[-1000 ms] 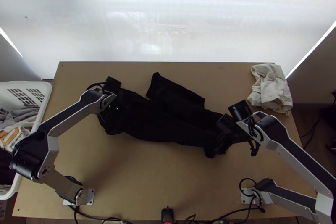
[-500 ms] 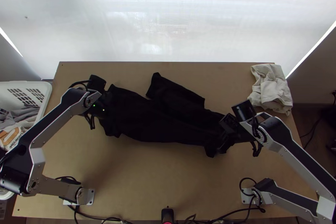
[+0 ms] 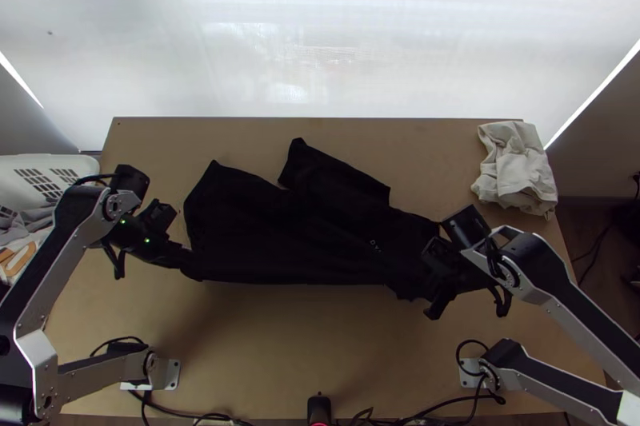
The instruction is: Fold the t-shirt
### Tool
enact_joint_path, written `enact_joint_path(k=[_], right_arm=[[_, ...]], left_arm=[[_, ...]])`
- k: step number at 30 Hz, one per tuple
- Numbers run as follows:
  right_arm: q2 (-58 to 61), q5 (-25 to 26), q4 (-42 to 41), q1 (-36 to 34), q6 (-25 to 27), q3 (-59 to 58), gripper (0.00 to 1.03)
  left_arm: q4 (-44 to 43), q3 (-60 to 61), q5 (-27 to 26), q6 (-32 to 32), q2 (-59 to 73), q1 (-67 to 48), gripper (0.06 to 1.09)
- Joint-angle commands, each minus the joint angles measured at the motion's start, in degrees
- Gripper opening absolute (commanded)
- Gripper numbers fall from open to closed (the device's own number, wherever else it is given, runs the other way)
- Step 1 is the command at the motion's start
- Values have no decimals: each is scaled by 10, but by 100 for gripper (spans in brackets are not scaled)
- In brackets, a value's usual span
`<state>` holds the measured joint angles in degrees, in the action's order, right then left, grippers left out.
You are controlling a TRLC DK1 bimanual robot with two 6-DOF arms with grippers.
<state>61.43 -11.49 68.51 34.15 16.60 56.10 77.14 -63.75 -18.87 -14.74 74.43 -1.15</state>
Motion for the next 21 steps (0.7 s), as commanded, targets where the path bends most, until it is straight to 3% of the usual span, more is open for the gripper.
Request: enact_joint_path(k=[1, 7, 11, 14, 17, 21], right_arm=[[-1, 0, 106, 61, 11, 3, 3], [20, -7, 152, 140, 14, 2, 3], [65, -8, 150, 192, 20, 9, 3], [107, -15, 146, 244, 19, 3, 3], [136, -57, 119, 273, 21, -15, 3], [157, -84, 87, 289, 15, -20, 3]], left_arm=[[56, 35, 16, -122, -46, 83, 9], [82, 66, 125, -256, -75, 113, 9], [105, 75, 155, -332, -92, 152, 9], [115, 89, 177, -368, -101, 178, 9], [123, 133, 198, -397, -118, 186, 9], [118, 176, 198, -391, -119, 171, 9]])
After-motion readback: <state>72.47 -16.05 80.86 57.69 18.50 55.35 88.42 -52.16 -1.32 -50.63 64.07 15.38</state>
